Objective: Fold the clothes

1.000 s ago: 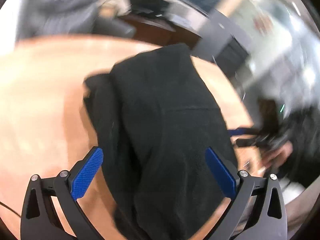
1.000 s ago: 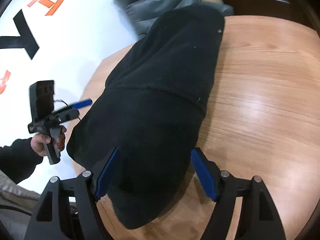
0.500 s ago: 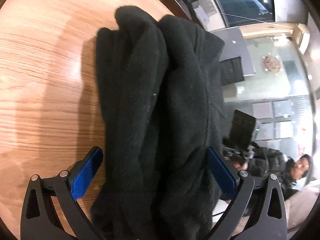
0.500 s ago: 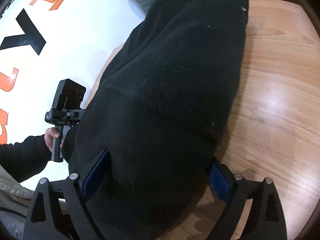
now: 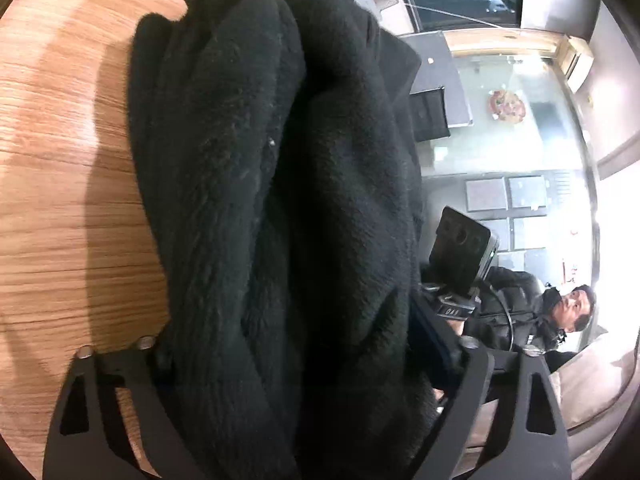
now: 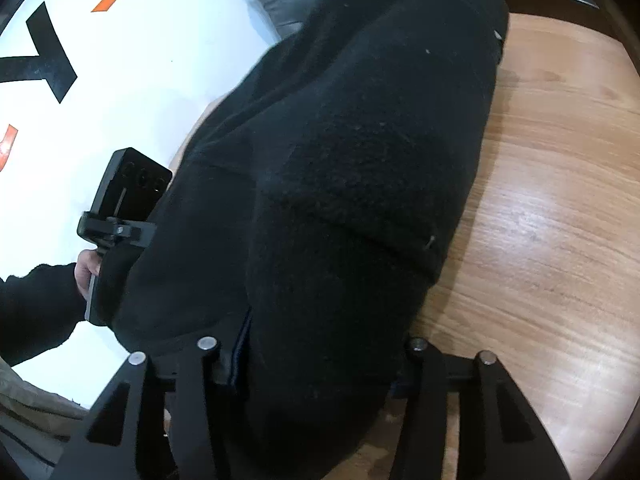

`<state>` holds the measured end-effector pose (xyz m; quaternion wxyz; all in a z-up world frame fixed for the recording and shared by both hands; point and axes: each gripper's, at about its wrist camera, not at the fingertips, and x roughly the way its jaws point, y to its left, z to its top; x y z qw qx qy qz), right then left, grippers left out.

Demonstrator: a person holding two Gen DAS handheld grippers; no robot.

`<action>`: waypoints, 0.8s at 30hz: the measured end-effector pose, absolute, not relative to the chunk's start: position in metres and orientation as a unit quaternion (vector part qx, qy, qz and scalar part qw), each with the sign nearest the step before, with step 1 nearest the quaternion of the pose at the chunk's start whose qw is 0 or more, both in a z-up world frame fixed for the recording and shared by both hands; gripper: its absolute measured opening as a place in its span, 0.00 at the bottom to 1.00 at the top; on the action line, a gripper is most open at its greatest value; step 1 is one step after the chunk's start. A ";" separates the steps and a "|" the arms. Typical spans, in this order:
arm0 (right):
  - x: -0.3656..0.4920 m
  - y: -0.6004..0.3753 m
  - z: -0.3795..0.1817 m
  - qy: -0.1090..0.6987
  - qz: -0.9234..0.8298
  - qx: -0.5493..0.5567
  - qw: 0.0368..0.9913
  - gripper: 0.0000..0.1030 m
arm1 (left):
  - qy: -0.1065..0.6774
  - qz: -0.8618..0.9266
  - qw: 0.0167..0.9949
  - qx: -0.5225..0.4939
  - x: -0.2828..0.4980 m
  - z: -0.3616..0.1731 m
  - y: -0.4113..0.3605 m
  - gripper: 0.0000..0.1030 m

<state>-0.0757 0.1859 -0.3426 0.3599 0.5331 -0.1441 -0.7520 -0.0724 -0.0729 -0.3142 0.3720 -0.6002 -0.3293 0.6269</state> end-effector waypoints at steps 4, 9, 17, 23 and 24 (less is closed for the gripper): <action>-0.057 0.173 -0.329 -0.133 -0.767 0.517 0.356 0.43 | -0.322 0.635 0.384 -0.588 -0.061 -0.299 -0.079 0.64; -0.037 0.143 -0.309 -0.109 -0.778 0.503 0.360 0.41 | -0.303 0.661 0.377 -0.574 -0.049 -0.268 -0.095 0.59; -0.069 0.047 -0.252 -0.092 -0.786 0.446 0.418 0.41 | -0.259 0.764 0.323 -0.494 -0.056 -0.161 -0.190 0.55; -0.135 -0.059 -0.229 -0.088 -0.784 0.410 0.459 0.41 | -0.241 0.812 0.269 -0.458 -0.096 -0.134 -0.310 0.55; -0.146 -0.077 -0.225 -0.088 -0.783 0.403 0.466 0.41 | -0.238 0.816 0.261 -0.458 -0.107 -0.138 -0.329 0.55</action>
